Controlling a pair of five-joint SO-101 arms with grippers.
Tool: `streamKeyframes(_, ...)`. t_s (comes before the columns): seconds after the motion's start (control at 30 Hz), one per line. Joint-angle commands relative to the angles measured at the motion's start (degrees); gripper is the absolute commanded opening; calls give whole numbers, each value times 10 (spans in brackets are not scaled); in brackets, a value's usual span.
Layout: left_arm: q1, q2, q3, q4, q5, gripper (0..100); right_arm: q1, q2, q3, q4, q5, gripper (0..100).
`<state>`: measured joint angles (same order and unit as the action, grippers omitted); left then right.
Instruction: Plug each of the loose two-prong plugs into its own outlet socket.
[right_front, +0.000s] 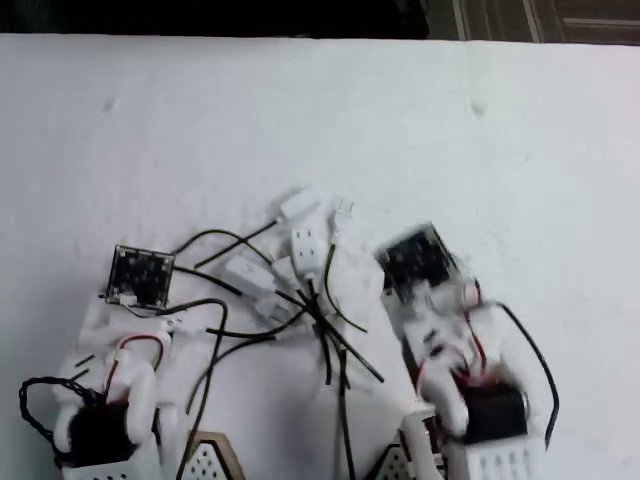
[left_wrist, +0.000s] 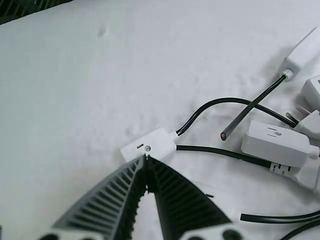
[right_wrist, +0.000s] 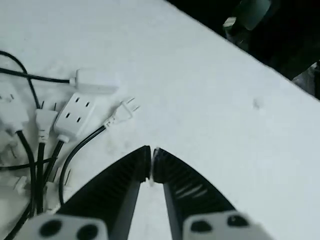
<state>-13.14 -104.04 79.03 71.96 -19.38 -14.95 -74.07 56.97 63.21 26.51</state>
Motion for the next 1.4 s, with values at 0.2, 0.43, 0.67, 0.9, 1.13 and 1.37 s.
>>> streamKeyframes(0.2, 0, 4, 11, -14, -5, 24, -95, 399, -178, -75, -102, 57)
streamKeyframes(0.43, 0, 4, 13, -14, -5, 24, -94, 603, -272, -143, -205, 232)
streamKeyframes(0.67, 0, 4, 13, -14, -5, 24, -91, 747, -312, -206, -207, 234)
streamKeyframes(0.9, 0, 4, 18, -14, -6, 24, -74, 831, -338, -231, -209, 231)
streamKeyframes(1.13, 0, 4, 19, -14, -6, 24, -66, 846, -338, -211, -204, 33)
streamKeyframes(1.37, 0, 4, 20, -13, -6, 24, -38, 749, -344, -95, -208, 16)
